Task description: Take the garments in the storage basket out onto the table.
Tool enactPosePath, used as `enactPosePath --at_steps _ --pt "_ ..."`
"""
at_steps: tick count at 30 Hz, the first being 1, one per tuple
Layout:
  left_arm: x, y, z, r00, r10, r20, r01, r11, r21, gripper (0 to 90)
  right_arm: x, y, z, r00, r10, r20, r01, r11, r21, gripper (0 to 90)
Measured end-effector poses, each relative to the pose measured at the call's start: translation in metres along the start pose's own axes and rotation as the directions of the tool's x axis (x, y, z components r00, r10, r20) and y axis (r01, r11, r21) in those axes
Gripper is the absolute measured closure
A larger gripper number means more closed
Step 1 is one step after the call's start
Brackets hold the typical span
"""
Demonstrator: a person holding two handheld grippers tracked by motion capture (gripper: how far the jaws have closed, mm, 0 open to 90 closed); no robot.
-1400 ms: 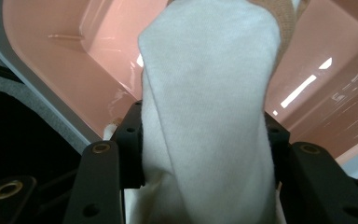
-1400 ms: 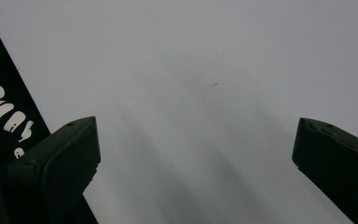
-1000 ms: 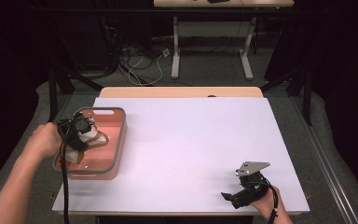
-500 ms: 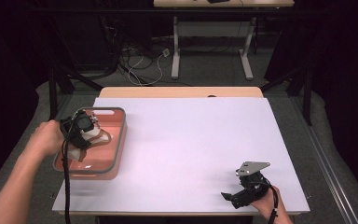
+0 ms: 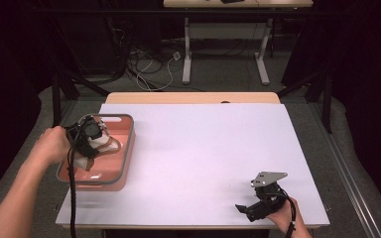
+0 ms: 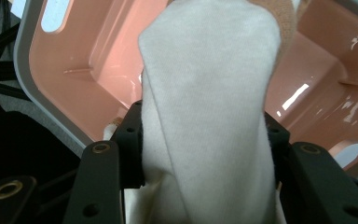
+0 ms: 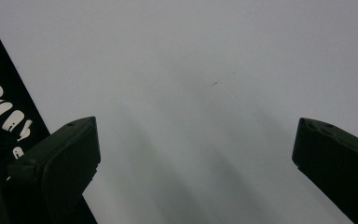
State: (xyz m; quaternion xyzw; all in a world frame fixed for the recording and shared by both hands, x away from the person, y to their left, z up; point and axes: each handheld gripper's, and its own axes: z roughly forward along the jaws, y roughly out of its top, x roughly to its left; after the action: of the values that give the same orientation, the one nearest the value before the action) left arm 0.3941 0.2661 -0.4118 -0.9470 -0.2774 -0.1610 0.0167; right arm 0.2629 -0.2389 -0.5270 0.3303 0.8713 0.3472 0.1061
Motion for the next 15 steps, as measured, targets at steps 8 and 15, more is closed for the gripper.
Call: enactPosePath --at_steps 8,15 --pt "-0.007 0.008 -0.007 0.9995 0.031 -0.004 -0.031 0.9993 -0.019 49.6 0.000 0.000 0.000 1.0000 0.000 -0.002 0.000 1.000 -0.001 0.4" --pt "-0.013 0.016 -0.012 0.9980 0.063 -0.003 -0.063 0.9978 -0.020 49.6 0.000 0.000 0.000 1.0000 0.000 -0.003 0.000 1.000 -0.003 0.4"
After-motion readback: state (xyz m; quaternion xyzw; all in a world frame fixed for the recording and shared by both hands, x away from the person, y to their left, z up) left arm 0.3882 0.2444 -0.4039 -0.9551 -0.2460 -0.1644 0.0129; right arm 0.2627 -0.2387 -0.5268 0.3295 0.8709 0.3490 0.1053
